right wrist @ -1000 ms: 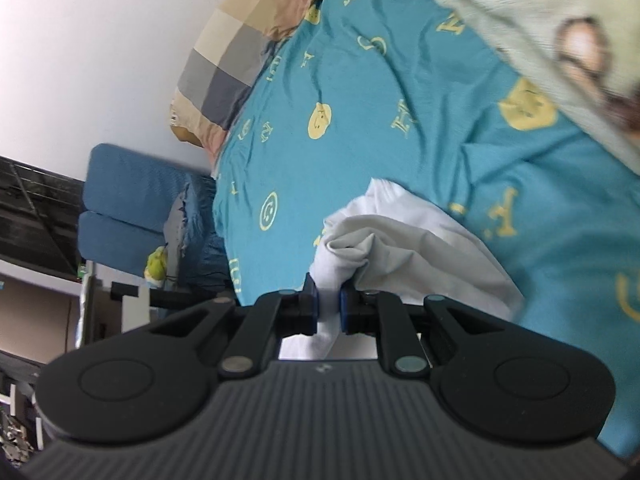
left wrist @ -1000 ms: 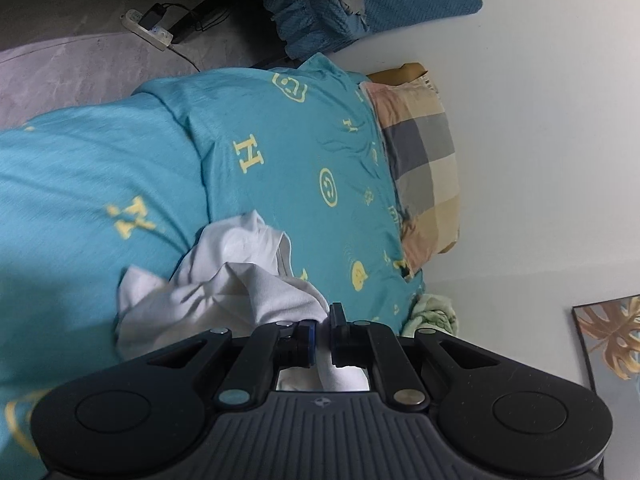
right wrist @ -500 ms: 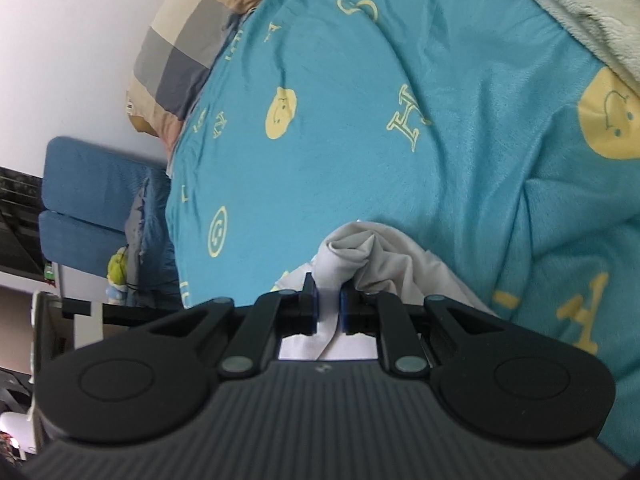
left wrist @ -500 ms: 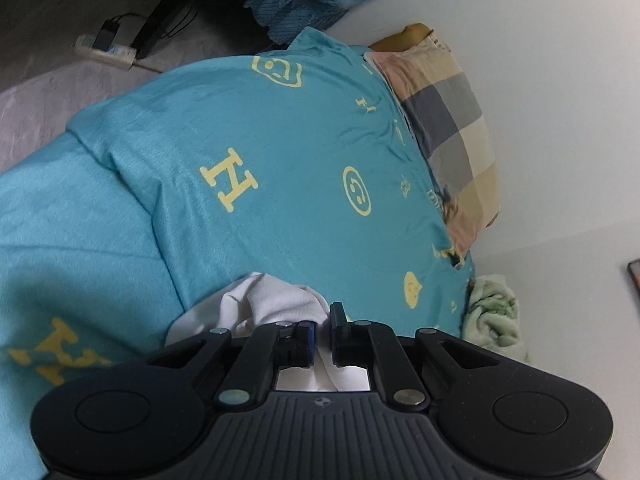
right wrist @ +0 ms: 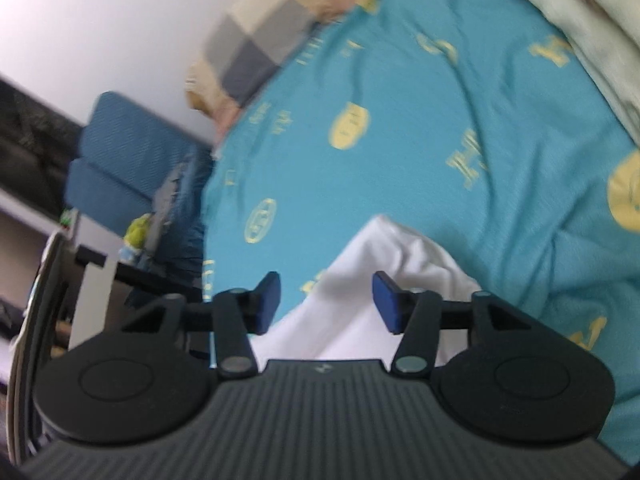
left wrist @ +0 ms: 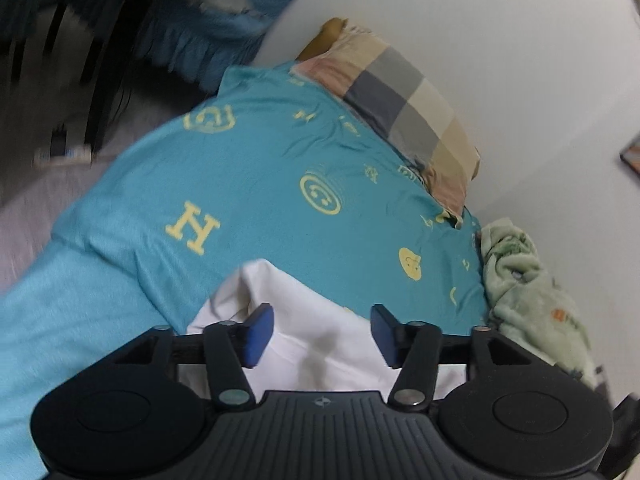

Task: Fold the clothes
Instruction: 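Open both grippers and smooth the folded white shirt flat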

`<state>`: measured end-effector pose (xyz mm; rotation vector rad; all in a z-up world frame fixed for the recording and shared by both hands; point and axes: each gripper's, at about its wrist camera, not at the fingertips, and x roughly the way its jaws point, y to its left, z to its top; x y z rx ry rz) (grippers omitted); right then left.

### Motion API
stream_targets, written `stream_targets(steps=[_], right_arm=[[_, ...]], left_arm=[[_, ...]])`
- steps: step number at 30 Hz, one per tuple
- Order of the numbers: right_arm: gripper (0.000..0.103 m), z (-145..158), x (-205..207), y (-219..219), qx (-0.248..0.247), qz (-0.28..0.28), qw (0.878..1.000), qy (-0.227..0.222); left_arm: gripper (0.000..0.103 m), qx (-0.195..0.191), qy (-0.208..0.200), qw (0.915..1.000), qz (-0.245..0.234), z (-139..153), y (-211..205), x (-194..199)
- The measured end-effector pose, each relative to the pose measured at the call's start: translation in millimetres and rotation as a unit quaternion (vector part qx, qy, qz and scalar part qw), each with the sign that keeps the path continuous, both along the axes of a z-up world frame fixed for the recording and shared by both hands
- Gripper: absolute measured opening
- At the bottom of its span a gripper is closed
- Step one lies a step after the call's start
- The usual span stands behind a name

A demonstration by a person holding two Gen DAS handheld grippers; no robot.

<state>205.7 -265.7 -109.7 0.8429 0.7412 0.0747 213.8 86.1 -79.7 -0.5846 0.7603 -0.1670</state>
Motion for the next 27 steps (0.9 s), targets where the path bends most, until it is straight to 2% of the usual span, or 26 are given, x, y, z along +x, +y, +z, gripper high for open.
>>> stream_targets(steps=[4,7,10,14,20,27], right_arm=[[0.058,10,8,21,-0.1,0.049,0.994,-0.007],[0.057,1,21,35,-0.156,0.083,0.984,-0.005],[0.054,-18,36,37,-0.17,0.09,0.981,0.019],[0.054,-33,43,42,-0.186,0.104,0.977,0.027],[0.054,-17,28,50,-0.207,0.112,0.972,0.015],[0.055,1,-6,61,-0.238,0.137,0.961,0.008]], left_arm=[[0.069,0.067,-0.022,0.9971,-0.029,4,-15,-1],[0.069,0.095,-0.008,0.9944,-0.046,-12,-26,6],[0.067,0.119,0.011,0.9909,-0.062,-31,-35,14],[0.067,0.146,0.018,0.9861,-0.077,-45,-43,17],[0.067,0.154,0.006,0.9846,-0.081,-33,-42,11],[0.068,0.166,-0.021,0.9826,-0.08,-5,-39,-23]])
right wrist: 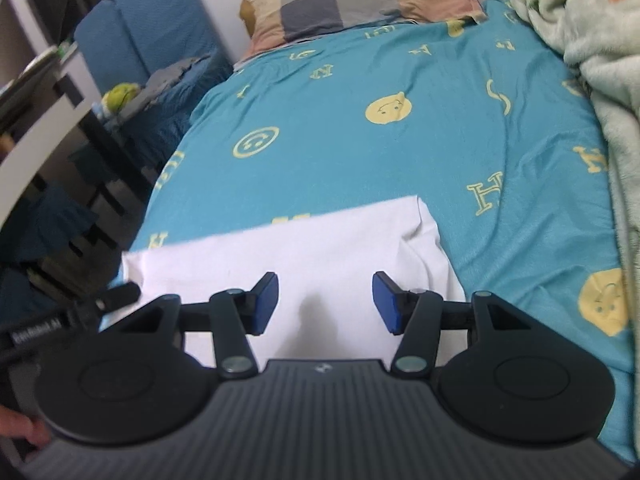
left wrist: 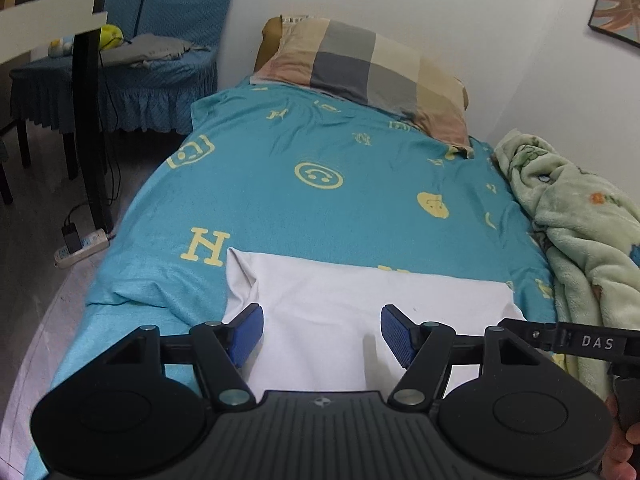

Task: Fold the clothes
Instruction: 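Open both grippers and smooth the folded white shirt flat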

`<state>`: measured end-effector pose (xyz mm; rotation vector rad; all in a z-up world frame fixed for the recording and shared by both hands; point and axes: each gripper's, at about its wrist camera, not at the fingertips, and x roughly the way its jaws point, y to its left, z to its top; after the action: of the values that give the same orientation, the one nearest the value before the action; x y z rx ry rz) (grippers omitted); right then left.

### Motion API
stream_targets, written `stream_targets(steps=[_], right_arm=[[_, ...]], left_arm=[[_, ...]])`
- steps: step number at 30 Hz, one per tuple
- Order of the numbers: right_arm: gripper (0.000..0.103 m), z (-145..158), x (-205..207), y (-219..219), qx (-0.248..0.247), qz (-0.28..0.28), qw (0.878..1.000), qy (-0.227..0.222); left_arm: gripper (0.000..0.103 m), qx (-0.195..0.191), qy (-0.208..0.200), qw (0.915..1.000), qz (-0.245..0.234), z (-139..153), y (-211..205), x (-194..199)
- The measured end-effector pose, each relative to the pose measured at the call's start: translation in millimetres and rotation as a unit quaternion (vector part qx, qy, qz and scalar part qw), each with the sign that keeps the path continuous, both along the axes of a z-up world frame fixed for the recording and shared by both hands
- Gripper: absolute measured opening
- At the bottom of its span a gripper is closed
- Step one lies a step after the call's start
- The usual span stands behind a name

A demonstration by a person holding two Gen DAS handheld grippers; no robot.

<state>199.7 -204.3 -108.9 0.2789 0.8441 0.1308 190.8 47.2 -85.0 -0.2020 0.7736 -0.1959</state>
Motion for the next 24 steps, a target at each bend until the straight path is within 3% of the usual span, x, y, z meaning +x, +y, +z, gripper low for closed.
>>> stream_targets(steps=[10,24], right_arm=[[0.054,-24,1,8,-0.02,0.019,0.999,0.029],[0.055,11,-36,7,-0.013,0.015,1.0,0.004]], left_arm=[[0.068,0.054,0.027,0.9978,-0.027,-30,-21,0],[0.068,0.049,0.003,0.9984,-0.029,3,-27,-44]])
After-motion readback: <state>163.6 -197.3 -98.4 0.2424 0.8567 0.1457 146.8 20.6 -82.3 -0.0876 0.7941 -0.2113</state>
